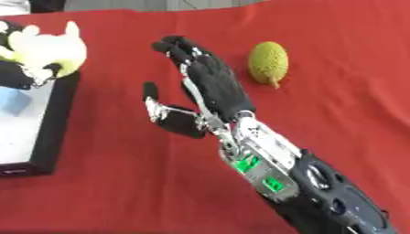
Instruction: Pick up the objects with one hand, pass them to the other hand, and then place them into the box on the other side of the table.
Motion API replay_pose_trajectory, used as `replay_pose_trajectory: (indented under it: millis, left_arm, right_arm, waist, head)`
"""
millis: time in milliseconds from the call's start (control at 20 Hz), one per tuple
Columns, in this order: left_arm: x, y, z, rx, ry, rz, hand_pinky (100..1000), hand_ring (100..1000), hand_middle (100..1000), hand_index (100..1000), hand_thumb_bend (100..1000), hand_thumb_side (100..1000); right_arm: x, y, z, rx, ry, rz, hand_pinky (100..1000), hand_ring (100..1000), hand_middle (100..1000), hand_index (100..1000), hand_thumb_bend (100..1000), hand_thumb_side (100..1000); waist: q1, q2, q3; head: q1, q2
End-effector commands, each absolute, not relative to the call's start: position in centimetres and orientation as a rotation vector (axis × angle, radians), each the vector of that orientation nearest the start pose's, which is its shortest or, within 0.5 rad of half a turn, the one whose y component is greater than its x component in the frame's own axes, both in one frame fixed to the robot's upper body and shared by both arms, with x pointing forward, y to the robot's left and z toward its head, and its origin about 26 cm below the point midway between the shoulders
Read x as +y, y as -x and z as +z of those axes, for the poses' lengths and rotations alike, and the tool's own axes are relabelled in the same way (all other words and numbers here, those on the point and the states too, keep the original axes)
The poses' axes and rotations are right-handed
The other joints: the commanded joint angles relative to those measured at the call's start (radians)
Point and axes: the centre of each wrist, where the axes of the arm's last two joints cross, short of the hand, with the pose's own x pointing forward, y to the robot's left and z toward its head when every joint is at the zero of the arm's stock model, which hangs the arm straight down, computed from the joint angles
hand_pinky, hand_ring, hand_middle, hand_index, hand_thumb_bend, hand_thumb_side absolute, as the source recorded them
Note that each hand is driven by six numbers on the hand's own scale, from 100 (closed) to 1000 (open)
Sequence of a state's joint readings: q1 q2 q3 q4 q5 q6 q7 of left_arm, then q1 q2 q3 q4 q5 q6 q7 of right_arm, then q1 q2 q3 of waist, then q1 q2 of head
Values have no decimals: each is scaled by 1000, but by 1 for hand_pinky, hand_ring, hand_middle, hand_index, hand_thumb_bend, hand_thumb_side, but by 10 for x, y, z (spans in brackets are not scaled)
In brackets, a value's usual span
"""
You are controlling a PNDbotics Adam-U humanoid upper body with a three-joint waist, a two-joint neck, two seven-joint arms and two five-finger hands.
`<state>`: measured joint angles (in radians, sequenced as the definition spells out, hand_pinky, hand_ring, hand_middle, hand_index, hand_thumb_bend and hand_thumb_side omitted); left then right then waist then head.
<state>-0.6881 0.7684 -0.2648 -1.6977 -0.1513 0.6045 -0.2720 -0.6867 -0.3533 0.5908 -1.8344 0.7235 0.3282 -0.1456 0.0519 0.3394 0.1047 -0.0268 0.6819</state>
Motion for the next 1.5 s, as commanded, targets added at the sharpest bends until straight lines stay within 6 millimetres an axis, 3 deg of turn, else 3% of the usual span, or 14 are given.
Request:
replay_pose_trajectory:
  millis: [50,500,700,1100,1200,1300,1400,1500]
  left_arm:
    - [307,-354,292,-1505,-728,-782,725,470,300,347,100,100]
    - [346,-348,272,-1467,-784,-587,727,474,306,358,100,100]
    - [354,-349,265,-1444,-802,-562,735,494,353,417,110,100]
    - [368,-354,253,-1390,-819,-547,807,599,513,609,322,100]
    - [372,-355,251,-1375,-822,-542,834,648,563,658,340,100]
    - [376,-356,248,-1354,-826,-543,860,706,617,708,412,100]
    - [378,-356,247,-1335,-838,-542,885,747,664,747,518,169]
    - [380,-356,246,-1321,-858,-535,895,758,680,765,561,208]
  right_arm:
    - [-113,-310,225,-2272,874,975,777,803,847,873,104,444]
    - [-137,-310,241,-2273,969,854,775,799,843,869,113,427]
    - [-146,-310,243,-2256,1006,824,775,799,843,868,116,428]
    - [-160,-312,243,-2230,1046,775,779,802,845,870,100,437]
    - [-161,-312,243,-2227,1046,766,779,801,846,870,100,439]
    - [-162,-312,243,-2224,1047,761,779,801,846,870,100,442]
    - [-163,-312,242,-2221,1045,759,779,801,846,870,100,444]
    - [-163,-312,242,-2218,1043,759,779,801,846,870,100,445]
  waist:
    - [-2,-19,0]
    - [-14,-14,-3]
    - [-20,-10,-3]
    - [-28,-4,-6]
    - [-29,-3,-7]
    - [-29,-3,-7]
    - [-30,-2,-6]
    - [-30,-3,-6]
  head:
    - [37,-15]
    - [94,-25]
    - [111,-27]
    - [132,-26]
    - [133,-26]
    - [133,-27]
    - [134,-27]
    - [134,-27]
